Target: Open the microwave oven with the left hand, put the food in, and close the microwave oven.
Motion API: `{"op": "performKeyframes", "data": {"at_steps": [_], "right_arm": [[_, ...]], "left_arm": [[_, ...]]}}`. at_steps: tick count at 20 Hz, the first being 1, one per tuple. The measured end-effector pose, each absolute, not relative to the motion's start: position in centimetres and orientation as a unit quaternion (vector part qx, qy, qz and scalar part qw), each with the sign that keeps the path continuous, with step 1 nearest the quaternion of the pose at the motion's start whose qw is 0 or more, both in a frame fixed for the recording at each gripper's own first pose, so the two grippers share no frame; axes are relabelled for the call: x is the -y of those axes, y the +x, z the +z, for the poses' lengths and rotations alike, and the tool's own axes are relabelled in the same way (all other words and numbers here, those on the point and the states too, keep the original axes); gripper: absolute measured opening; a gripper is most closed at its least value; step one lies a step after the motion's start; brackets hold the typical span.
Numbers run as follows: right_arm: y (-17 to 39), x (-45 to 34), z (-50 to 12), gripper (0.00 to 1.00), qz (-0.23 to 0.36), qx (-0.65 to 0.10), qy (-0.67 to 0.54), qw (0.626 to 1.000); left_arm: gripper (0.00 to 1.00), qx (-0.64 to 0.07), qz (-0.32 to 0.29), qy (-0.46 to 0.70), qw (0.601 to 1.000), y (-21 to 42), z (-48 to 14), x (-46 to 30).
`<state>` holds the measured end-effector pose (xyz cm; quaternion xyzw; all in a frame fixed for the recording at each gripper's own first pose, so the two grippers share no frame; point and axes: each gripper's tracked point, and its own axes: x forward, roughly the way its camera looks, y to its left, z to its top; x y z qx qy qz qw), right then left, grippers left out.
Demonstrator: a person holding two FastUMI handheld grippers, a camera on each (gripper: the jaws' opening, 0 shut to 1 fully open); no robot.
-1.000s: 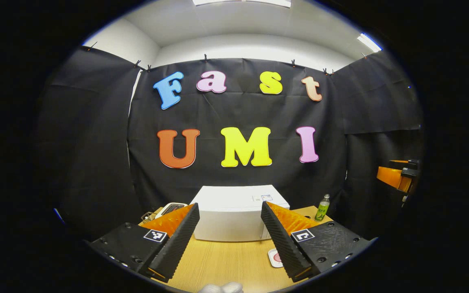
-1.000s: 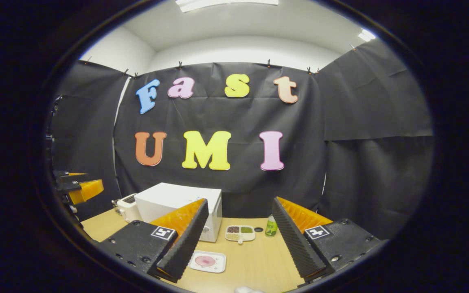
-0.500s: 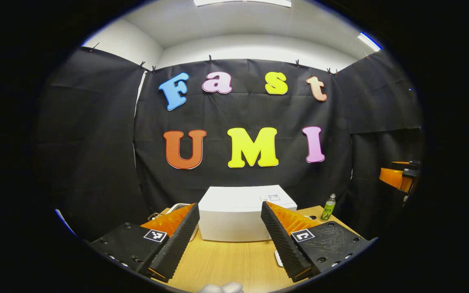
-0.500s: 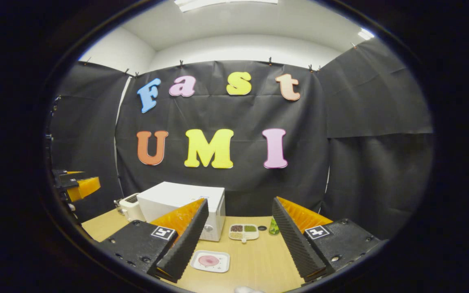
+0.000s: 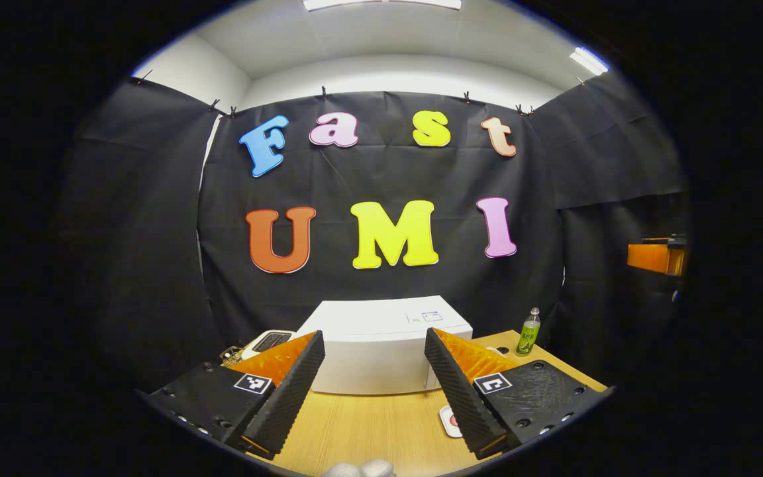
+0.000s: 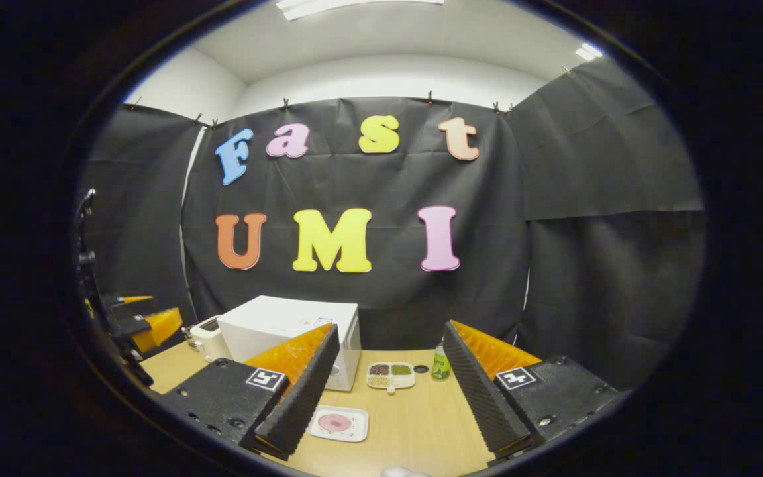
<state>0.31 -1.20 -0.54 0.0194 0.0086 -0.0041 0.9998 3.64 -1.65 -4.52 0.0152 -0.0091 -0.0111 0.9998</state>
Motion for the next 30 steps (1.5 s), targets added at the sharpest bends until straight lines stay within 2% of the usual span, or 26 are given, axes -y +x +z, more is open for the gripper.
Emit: {"op": "performKeyframes", "data": {"at_steps": [3,4,5,6,7,11,12,13,14,16,17,19,20,21,22,25,26,27,28,29,30], "right_arm": [[0.0,2.6,-0.4,0.92,-0.013,-0.014,0.015,1.0],[-0.2,3.3,-0.5,1.0,-0.019,-0.018,0.011,1.0],[-0.3,4.1,-0.5,0.92,-0.027,-0.021,0.006,0.999],[-0.4,4.8,-0.6,1.0,-0.035,-0.025,0.001,0.999],[-0.6,5.6,-0.6,0.92,-0.045,-0.029,-0.002,0.999],[-1.3,7.8,-1.4,0.92,-0.079,-0.05,-0.019,0.995],[-1.5,8.1,-1.6,1.0,-0.086,-0.057,-0.023,0.994],[-1.7,8.3,-1.7,0.92,-0.092,-0.062,-0.024,0.994],[-1.7,8.4,-1.9,1.0,-0.097,-0.066,-0.021,0.993],[-1.6,8.6,-2.2,1.0,-0.103,-0.065,-0.006,0.993],[-1.6,8.5,-3.0,0.92,-0.102,-0.074,-0.001,0.992],[-1.4,8.9,-4.2,0.92,-0.108,-0.089,0.003,0.99],[-1.3,9.1,-4.6,1.0,-0.11,-0.097,0.0,0.989],[-1.5,9.1,-4.7,0.92,-0.11,-0.101,-0.004,0.989],[-1.5,9.3,-4.6,0.92,-0.112,-0.101,-0.01,0.989],[-1.7,9.7,-4.7,0.92,-0.118,-0.107,-0.021,0.987],[-1.7,9.7,-4.9,0.92,-0.118,-0.111,-0.022,0.987],[-1.7,9.6,-5.0,1.0,-0.116,-0.116,-0.021,0.986],[-1.6,9.4,-5.1,0.92,-0.114,-0.119,-0.023,0.986],[-1.6,9.3,-5.0,0.92,-0.111,-0.122,-0.026,0.986],[-1.5,9.2,-5.1,0.92,-0.109,-0.125,-0.031,0.986]], "left_arm": [[0.95,-0.005,-0.03,0.012,0.999,6.5,-8.6,4.5],[0.95,-0.009,-0.038,0.013,0.999,7.6,-9.8,5.6],[0.95,-0.008,-0.042,0.015,0.999,8.7,-11.0,6.5],[0.95,-0.014,-0.047,0.016,0.999,9.9,-12.3,7.4],[0.95,-0.018,-0.052,0.017,0.998,11.2,-13.3,8.4],[0.96,-0.046,-0.058,0.015,0.997,16.9,-18.2,10.9],[0.96,-0.056,-0.052,0.017,0.997,18.5,-19.3,10.9],[0.96,-0.061,-0.048,0.017,0.997,19.9,-20.4,11.1],[0.96,-0.065,-0.045,0.014,0.997,21.3,-21.3,11.3],[0.95,-0.072,-0.041,0.011,0.996,23.6,-23.0,11.8],[0.95,-0.072,-0.037,0.013,0.997,24.5,-23.5,11.9],[0.92,-0.072,-0.034,0.01,0.997,26.0,-24.4,11.9],[0.88,-0.072,-0.037,0.007,0.997,26.5,-24.6,12.3],[0.76,-0.067,-0.04,0.007,0.997,26.9,-24.6,12.5],[0.75,-0.063,-0.045,0.007,0.997,27.2,-24.6,12.6],[0.6,-0.061,-0.046,-0.003,0.997,27.5,-24.7,12.3],[0.31,-0.058,-0.048,-0.015,0.997,27.7,-24.6,12.2],[0.3,-0.059,-0.057,-0.029,0.996,27.6,-24.5,12.7],[0.16,-0.059,-0.057,-0.029,0.996,27.4,-24.5,13.0],[0.24,-0.059,-0.056,-0.022,0.996,27.3,-24.5,12.8],[0.24,-0.059,-0.054,-0.022,0.997,27.3,-24.5,12.7]]}}
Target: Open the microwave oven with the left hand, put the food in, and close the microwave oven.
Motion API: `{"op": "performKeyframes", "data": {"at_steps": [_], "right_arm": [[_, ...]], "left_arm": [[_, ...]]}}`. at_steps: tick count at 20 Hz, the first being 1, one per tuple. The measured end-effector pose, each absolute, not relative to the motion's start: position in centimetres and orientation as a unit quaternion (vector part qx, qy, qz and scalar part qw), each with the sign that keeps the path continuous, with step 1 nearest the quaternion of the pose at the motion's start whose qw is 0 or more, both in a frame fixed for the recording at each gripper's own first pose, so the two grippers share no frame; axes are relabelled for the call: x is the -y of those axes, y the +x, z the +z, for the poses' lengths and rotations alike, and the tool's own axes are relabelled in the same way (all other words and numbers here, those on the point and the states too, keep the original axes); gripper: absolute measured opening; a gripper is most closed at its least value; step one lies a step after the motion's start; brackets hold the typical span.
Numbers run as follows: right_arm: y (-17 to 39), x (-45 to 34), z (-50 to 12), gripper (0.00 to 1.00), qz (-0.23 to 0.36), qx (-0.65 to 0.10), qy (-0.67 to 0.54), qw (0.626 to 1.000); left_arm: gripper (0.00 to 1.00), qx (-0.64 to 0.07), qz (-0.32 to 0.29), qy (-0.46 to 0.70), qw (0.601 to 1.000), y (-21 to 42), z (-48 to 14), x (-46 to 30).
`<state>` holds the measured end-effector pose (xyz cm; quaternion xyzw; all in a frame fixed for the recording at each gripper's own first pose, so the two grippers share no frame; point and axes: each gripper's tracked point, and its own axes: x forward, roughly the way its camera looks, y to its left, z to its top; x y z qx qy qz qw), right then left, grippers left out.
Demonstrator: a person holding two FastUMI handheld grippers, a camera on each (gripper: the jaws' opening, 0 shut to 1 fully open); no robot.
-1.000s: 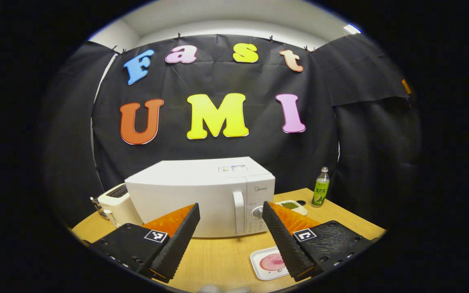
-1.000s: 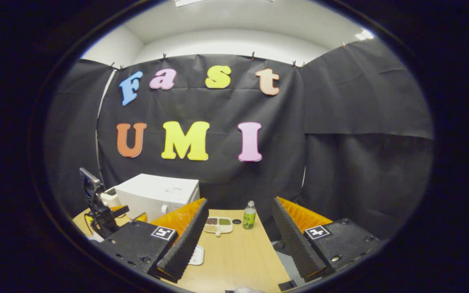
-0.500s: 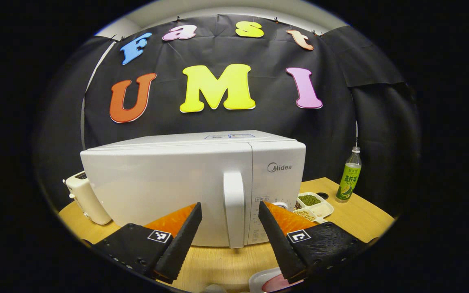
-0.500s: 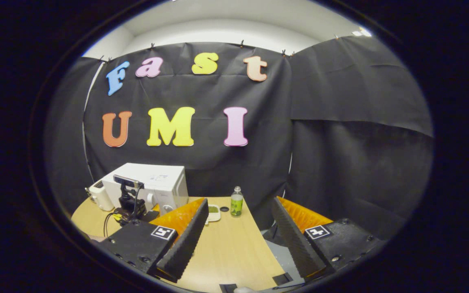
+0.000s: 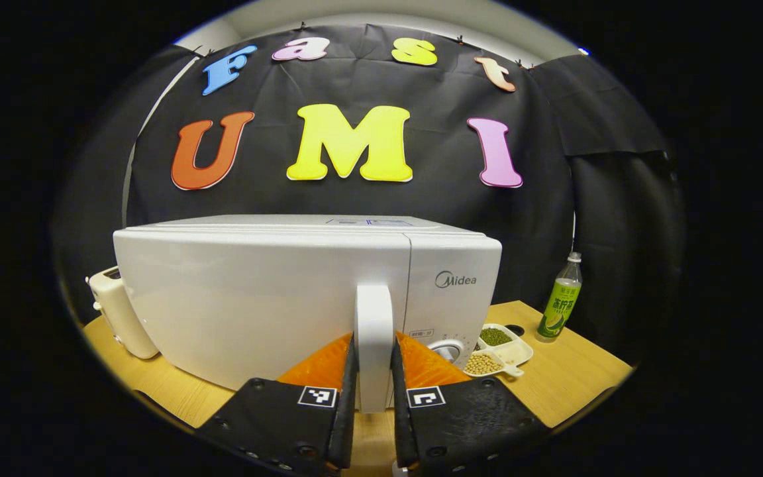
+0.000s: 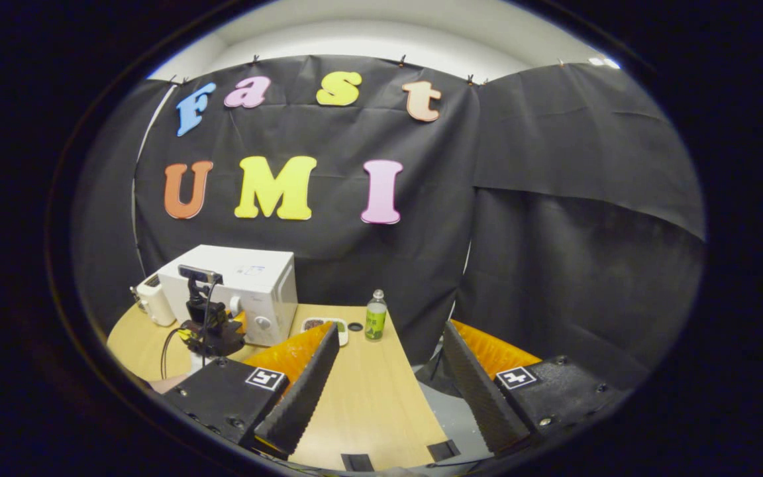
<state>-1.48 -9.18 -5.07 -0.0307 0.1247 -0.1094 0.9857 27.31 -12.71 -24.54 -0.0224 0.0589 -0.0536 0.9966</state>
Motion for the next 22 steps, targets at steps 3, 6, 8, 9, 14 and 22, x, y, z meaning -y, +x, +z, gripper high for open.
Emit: {"op": "performKeyframes", "data": {"at_steps": [3,6,8,9,14,22], "right_arm": [[-1.2,8.2,-4.9,0.92,-0.095,-0.132,-0.045,0.986],[-1.0,7.4,-4.0,1.0,-0.086,-0.123,-0.049,0.987],[-1.0,6.9,-4.2,0.97,-0.08,-0.124,-0.056,0.987],[-1.0,6.9,-3.9,0.97,-0.079,-0.122,-0.062,0.987],[-0.6,4.8,-3.7,0.97,-0.047,-0.116,-0.084,0.989],[0.0,-3.6,-4.4,0.97,0.056,-0.111,-0.074,0.989]], "left_arm": [[0.17,-0.062,-0.054,-0.027,0.996,27.1,-24.6,12.7],[0.06,-0.062,-0.053,-0.034,0.996,27.0,-24.5,12.6],[0.06,-0.065,-0.062,-0.037,0.995,26.8,-24.5,12.7],[0.06,-0.07,-0.065,-0.034,0.995,26.5,-24.5,12.8],[0.01,-0.056,-0.077,-0.027,0.995,21.1,-24.8,11.5],[0.05,-0.072,-0.085,-0.009,0.994,10.9,-25.4,5.1]]}}
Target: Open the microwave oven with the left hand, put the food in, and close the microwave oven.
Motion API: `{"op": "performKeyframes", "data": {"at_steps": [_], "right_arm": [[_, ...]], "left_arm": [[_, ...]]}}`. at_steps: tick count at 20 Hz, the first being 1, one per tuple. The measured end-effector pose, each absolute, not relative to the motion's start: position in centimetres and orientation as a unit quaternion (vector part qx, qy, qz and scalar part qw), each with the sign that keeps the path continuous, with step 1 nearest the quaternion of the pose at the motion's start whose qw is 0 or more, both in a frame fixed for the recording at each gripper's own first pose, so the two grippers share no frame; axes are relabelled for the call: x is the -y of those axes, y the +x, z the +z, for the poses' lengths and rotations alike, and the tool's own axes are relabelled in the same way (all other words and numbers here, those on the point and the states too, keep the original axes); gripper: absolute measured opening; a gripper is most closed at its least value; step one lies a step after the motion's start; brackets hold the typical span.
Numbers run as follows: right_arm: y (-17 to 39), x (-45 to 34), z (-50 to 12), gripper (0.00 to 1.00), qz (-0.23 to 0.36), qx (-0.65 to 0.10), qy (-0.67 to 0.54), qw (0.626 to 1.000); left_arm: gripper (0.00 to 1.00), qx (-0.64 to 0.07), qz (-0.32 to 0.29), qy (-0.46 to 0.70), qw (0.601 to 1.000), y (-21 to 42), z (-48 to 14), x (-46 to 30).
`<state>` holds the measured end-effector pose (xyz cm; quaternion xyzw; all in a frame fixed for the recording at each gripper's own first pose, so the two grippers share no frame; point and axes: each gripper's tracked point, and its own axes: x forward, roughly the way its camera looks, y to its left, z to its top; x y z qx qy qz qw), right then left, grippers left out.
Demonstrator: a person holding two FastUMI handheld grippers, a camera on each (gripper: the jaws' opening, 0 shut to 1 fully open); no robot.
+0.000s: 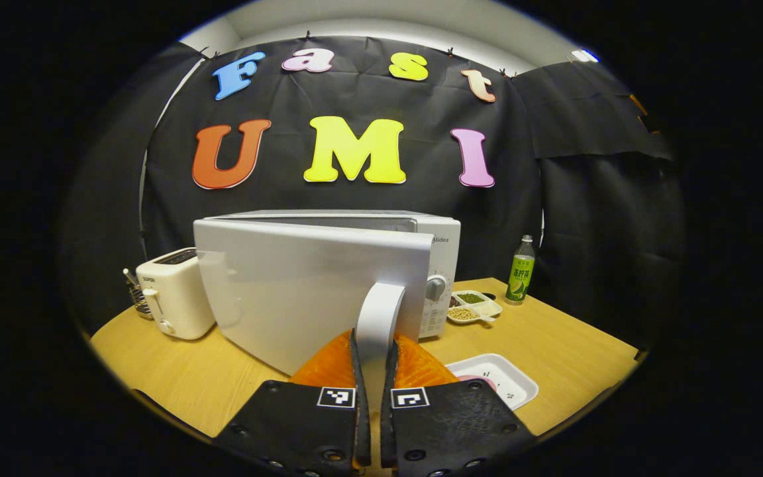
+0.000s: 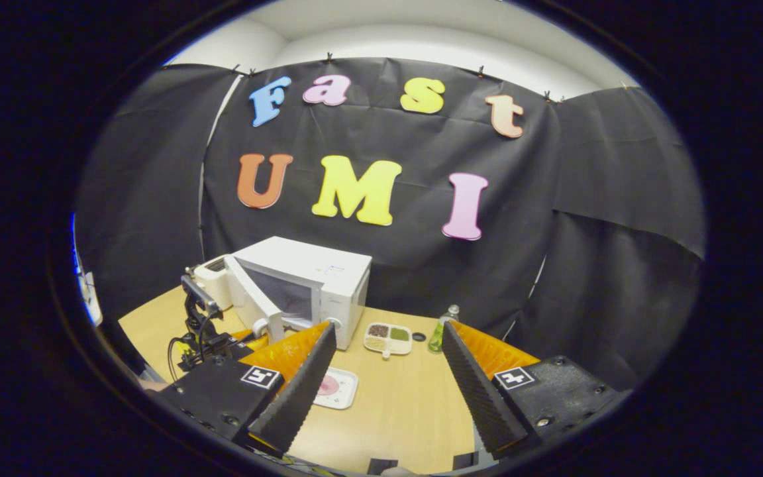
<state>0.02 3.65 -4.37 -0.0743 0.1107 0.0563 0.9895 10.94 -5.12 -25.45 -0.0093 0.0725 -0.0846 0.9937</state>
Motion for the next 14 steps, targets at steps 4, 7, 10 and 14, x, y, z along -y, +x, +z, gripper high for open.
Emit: {"op": "performKeyframes", "data": {"at_steps": [4,7,10,14], "right_arm": [[-0.5,-7.8,-5.1,0.97,0.102,-0.115,-0.062,0.986],[-0.5,-10.2,-5.7,0.97,0.124,-0.118,-0.048,0.984],[-0.6,-12.1,-6.3,0.96,0.136,-0.121,-0.047,0.982],[-1.0,-13.9,-7.3,0.97,0.146,-0.124,-0.047,0.98]], "left_arm": [[0.29,-0.102,-0.035,0.007,0.994,6.9,-26.3,-1.1],[0.6,-0.123,0.014,0.011,0.992,4.5,-26.7,-6.2],[0.98,-0.111,0.041,0.034,0.992,2.7,-25.8,-9.4],[0.94,-0.117,0.064,0.036,0.99,1.1,-25.8,-12.9]]}}
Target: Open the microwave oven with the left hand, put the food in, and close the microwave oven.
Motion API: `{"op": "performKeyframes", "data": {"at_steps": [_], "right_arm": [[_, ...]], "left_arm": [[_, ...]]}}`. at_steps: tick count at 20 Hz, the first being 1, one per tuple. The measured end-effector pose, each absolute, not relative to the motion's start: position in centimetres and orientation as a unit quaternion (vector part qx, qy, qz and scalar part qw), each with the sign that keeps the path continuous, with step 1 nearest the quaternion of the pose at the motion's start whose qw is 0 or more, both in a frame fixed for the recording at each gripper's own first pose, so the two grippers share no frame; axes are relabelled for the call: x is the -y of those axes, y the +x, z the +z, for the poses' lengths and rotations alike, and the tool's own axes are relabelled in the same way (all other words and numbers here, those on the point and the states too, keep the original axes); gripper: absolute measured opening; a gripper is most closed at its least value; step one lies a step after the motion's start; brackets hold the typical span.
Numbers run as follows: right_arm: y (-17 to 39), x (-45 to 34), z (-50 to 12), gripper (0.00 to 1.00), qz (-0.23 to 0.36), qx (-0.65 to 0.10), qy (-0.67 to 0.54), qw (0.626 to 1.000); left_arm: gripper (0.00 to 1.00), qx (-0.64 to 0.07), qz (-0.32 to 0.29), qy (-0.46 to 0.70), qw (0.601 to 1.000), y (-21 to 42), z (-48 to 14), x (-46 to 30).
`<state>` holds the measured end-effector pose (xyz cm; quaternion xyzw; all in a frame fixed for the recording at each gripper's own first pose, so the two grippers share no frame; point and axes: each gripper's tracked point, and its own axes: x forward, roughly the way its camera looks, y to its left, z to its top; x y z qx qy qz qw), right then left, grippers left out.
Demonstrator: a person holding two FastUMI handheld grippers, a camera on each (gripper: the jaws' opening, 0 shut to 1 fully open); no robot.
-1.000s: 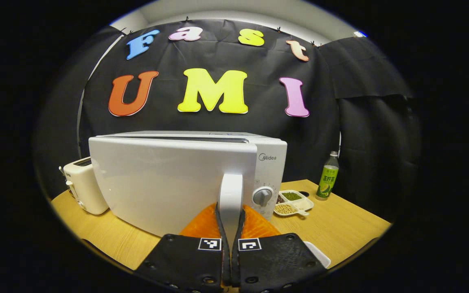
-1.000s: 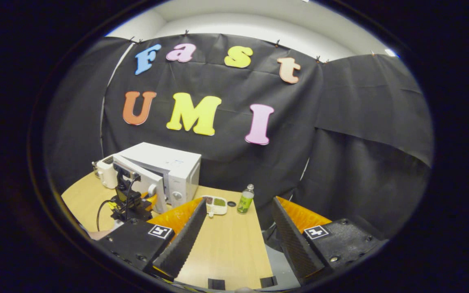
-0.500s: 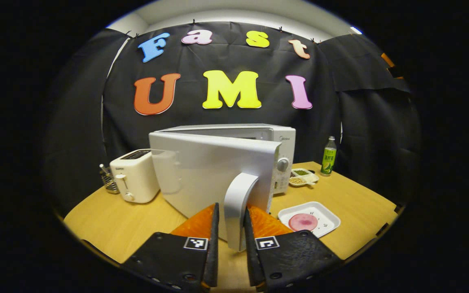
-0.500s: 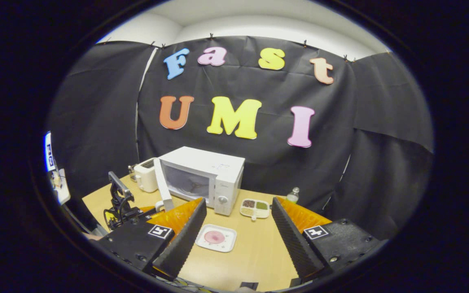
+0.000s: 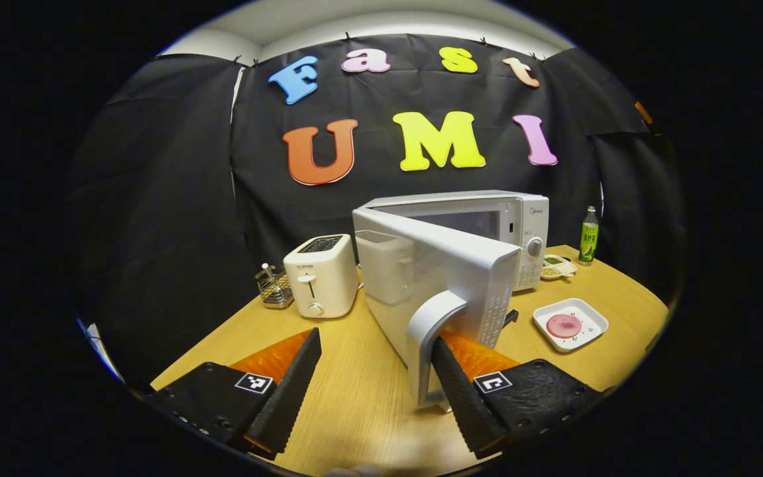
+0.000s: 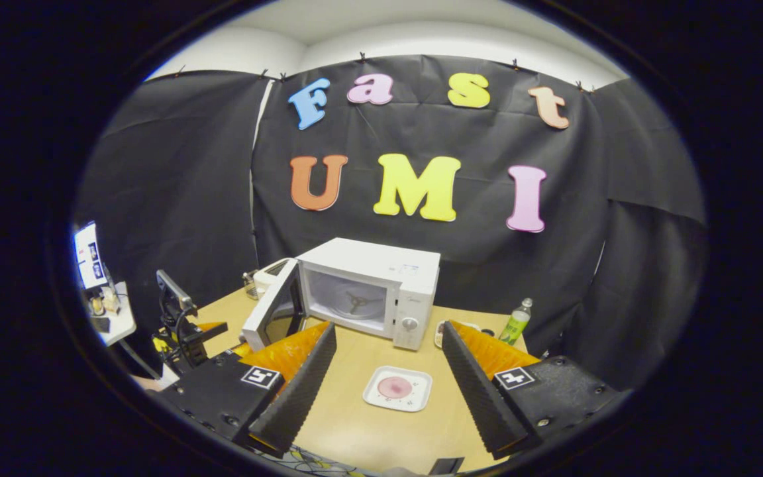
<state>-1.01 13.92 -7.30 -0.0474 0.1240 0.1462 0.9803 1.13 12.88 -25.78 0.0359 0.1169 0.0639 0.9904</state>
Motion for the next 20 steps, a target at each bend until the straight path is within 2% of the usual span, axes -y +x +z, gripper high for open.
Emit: {"op": "performKeyframes", "data": {"at_steps": [1,2,3,11,12,13,14,16,17,18,20], "right_arm": [[-1.1,-14.2,-7.6,0.96,0.148,-0.126,-0.047,0.98],[-1.3,-14.5,-8.0,1.0,0.149,-0.127,-0.045,0.979],[-1.3,-14.7,-8.3,0.97,0.151,-0.131,-0.043,0.979],[0.8,-14.7,-12.6,0.96,0.181,-0.152,-0.025,0.971],[1.5,-14.3,-13.6,1.0,0.181,-0.159,-0.019,0.97],[2.2,-13.9,-14.6,0.96,0.183,-0.169,-0.014,0.969],[3.1,-13.5,-16.1,1.0,0.182,-0.182,-0.015,0.966],[4.8,-12.6,-19.2,1.0,0.187,-0.215,-0.016,0.958],[5.7,-12.0,-20.8,0.96,0.187,-0.23,-0.014,0.955],[6.7,-11.3,-22.5,1.0,0.184,-0.249,-0.008,0.951],[8.7,-10.2,-26.1,1.0,0.173,-0.291,0.006,0.941]], "left_arm": [[0.95,-0.12,0.065,0.029,0.99,0.7,-25.7,-13.5],[0.96,-0.119,0.071,0.027,0.99,0.3,-25.6,-14.2],[0.96,-0.121,0.077,0.028,0.989,-0.1,-25.6,-14.9],[0.96,-0.133,0.153,0.029,0.979,-5.0,-25.1,-21.6],[0.97,-0.132,0.161,0.031,0.978,-5.7,-24.8,-21.7],[0.97,-0.132,0.167,0.034,0.976,-6.4,-24.5,-21.8],[0.97,-0.131,0.169,0.037,0.976,-7.1,-24.2,-21.6],[0.96,-0.128,0.17,0.04,0.976,-8.2,-23.0,-20.6],[0.96,-0.124,0.17,0.039,0.977,-8.5,-22.2,-19.9],[0.96,-0.122,0.17,0.036,0.977,-8.8,-21.6,-19.3],[0.96,-0.11,0.165,0.031,0.98,-8.8,-19.8,-17.3]]}}
